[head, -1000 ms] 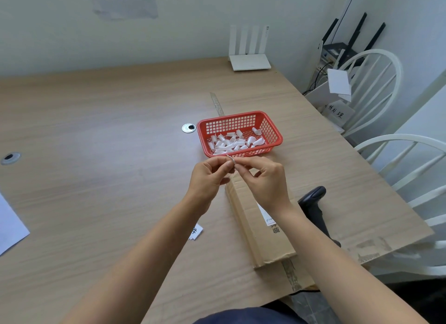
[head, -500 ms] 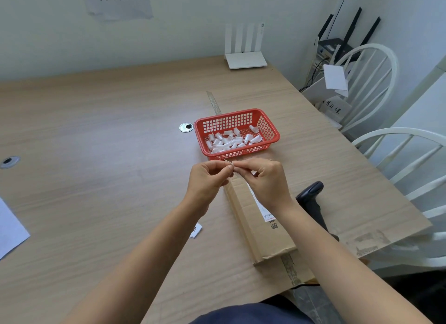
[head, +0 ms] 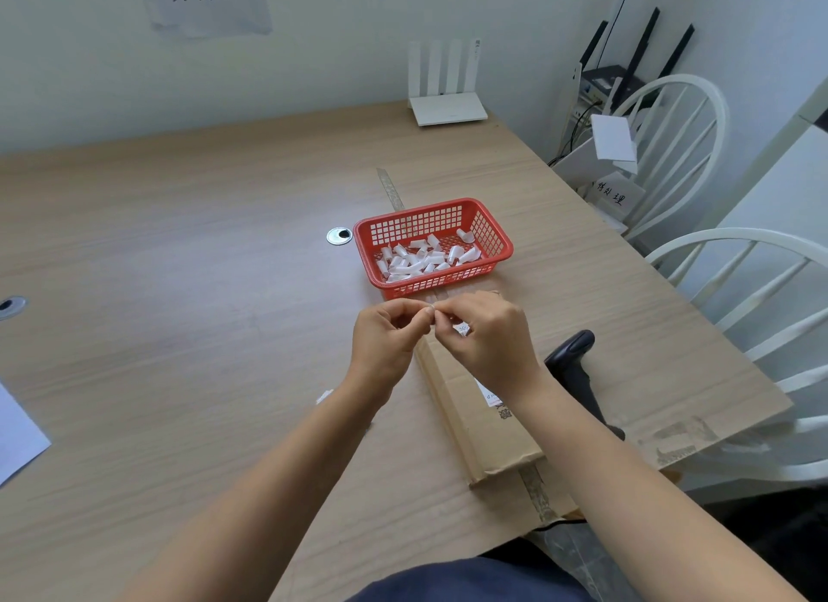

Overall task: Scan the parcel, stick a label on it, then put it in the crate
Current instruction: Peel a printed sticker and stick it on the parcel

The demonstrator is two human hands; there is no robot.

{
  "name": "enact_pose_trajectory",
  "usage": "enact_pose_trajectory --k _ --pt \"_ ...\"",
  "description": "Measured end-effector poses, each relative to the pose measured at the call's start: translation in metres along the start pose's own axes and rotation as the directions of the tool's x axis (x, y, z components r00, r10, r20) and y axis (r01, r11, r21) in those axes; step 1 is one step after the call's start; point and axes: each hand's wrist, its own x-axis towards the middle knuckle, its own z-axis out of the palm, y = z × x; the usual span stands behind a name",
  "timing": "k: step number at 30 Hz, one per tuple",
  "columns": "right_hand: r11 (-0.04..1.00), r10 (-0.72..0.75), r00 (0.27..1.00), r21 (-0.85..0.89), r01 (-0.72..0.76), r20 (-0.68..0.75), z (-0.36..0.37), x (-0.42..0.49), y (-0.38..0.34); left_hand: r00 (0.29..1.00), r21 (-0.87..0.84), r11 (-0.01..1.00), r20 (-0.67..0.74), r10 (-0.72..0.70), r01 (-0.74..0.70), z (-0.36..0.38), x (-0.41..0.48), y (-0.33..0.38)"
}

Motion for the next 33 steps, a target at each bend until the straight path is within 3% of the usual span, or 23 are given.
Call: enact_pose_trajectory --k 6,13,24,33 --pt "0.992 0.082 0.993 0.100 -0.073 -0.083 0.004 0.000 -0.002 0.999 -0.104 0.994 -0.039 -0.022 0.017 0.007 -0.004 0.004" --pt "0.939 0.269 0.958 0.249 -0.239 -0.098 0.008 -0.001 -0.007 0.998 -0.069 0.997 -0.053 0.040 -0.044 0.005 -0.004 0.004" --pt "0.962 0.126 0.992 0.246 -0.121 -0.006 -0.003 0.006 -0.005 1.000 -0.151 0.988 -0.011 -0.014 0.012 -0.003 -0.001 0.012" --pt "0.967 0.084 0.995 0.237 -0.095 0.056 -0.009 0.005 -0.003 0.999 -0.095 0.995 0.030 -0.011 0.014 -0.006 0.000 0.011"
